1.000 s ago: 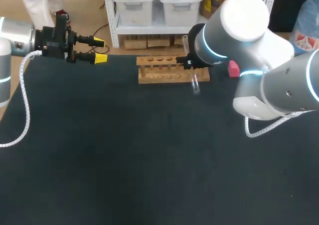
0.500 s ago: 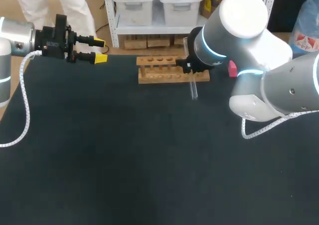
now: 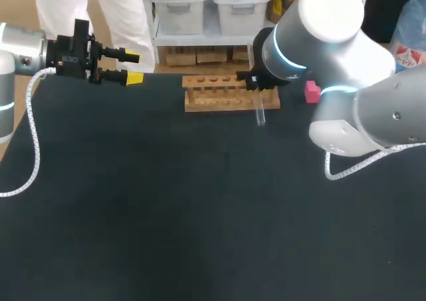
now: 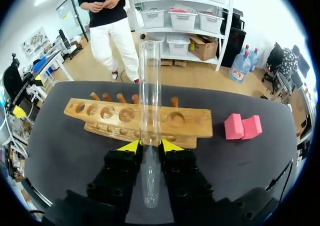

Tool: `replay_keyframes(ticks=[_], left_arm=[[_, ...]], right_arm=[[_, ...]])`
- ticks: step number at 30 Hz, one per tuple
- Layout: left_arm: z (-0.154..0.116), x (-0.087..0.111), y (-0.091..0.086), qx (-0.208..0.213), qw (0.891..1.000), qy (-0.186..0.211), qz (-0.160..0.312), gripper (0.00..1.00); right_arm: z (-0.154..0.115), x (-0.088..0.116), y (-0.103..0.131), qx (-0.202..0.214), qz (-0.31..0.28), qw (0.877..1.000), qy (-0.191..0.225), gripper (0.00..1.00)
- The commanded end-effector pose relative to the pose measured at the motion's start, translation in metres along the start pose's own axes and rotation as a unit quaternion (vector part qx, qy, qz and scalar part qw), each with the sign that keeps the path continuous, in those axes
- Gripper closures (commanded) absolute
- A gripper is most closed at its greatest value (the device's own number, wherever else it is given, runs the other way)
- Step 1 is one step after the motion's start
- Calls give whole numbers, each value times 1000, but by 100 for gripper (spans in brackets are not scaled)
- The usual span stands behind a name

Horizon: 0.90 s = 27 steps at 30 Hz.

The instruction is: Grasp the test tube, adjust it, and insert it.

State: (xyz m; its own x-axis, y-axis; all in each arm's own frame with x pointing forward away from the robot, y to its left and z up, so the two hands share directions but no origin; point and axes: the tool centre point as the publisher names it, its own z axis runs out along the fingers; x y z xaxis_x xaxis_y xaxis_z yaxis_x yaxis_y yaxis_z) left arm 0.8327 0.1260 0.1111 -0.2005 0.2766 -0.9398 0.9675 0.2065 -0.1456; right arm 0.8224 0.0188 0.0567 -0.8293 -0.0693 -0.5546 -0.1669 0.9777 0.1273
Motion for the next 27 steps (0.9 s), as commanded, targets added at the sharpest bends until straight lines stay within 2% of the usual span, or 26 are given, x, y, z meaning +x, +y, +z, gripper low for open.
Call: replay_keyframes(ticks=[1, 9, 19, 27], left_arm=[[0, 1, 0, 0, 1000, -1, 1, 0], [0, 1, 0, 0, 1000, -1, 1, 0], [0, 1, 0, 0, 1000, -1, 1, 0], [0, 1, 0, 0, 1000, -1, 1, 0]], right_arm=[[-32, 11, -3, 11, 5, 999, -29, 100], [-57, 9, -4, 18, 15, 999, -45, 100], [-63, 8, -2, -5, 2, 999, -46, 100], [-63, 8, -2, -4, 1, 999, -46, 100]])
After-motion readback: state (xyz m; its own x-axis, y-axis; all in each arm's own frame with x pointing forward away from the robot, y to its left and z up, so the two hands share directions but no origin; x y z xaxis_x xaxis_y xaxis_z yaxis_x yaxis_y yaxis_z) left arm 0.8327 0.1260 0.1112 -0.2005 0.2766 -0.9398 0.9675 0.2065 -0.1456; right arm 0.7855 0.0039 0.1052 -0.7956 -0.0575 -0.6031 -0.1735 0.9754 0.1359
